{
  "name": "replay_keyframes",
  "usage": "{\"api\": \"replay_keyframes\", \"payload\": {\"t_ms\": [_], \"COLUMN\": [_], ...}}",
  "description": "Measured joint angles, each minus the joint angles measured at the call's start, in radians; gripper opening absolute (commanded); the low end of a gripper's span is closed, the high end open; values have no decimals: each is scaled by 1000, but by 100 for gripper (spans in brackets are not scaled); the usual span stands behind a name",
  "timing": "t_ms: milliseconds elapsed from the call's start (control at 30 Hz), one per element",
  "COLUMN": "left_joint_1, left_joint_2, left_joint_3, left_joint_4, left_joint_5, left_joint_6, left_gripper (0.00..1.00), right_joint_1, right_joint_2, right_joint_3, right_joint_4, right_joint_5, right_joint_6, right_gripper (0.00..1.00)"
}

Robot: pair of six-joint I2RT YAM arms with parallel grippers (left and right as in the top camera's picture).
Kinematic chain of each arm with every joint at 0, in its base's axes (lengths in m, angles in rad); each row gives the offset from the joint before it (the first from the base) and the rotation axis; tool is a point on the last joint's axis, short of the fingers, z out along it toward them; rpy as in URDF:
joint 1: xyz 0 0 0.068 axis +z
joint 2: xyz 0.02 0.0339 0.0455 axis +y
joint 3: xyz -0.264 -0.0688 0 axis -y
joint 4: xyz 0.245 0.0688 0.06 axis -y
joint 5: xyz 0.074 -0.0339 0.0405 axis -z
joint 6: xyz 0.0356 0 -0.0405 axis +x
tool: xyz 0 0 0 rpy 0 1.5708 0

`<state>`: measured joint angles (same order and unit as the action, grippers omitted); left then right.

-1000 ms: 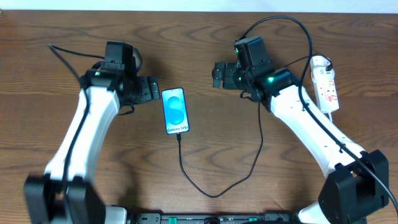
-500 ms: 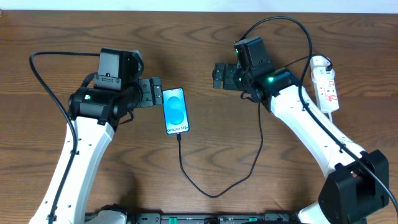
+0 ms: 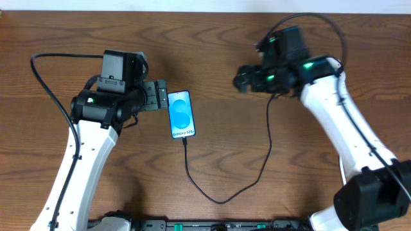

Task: Plug charger to phone and switch on socket
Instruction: 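Move the right gripper over the white power strip's switch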

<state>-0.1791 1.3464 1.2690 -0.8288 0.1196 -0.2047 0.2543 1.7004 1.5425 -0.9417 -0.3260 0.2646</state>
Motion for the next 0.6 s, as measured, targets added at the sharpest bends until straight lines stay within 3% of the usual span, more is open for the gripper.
{"api": "replay_keyframes", "payload": {"t_ms": [200, 600], "left_joint_1": [0, 0], "left_joint_2": [0, 0], "left_joint_3": [0, 0], "left_joint_4": [0, 0], "left_joint_5": [-3, -3], "left_joint_6": [0, 0], "left_gripper": [94, 94], "right_joint_1": [-180, -545], "right_joint_2": [-2, -2], "right_joint_3": [155, 158], "right_joint_4": [-151, -183], "right_joint_5": [-42, -37], "right_joint_6": [-125, -228], "right_gripper": [99, 99]}}
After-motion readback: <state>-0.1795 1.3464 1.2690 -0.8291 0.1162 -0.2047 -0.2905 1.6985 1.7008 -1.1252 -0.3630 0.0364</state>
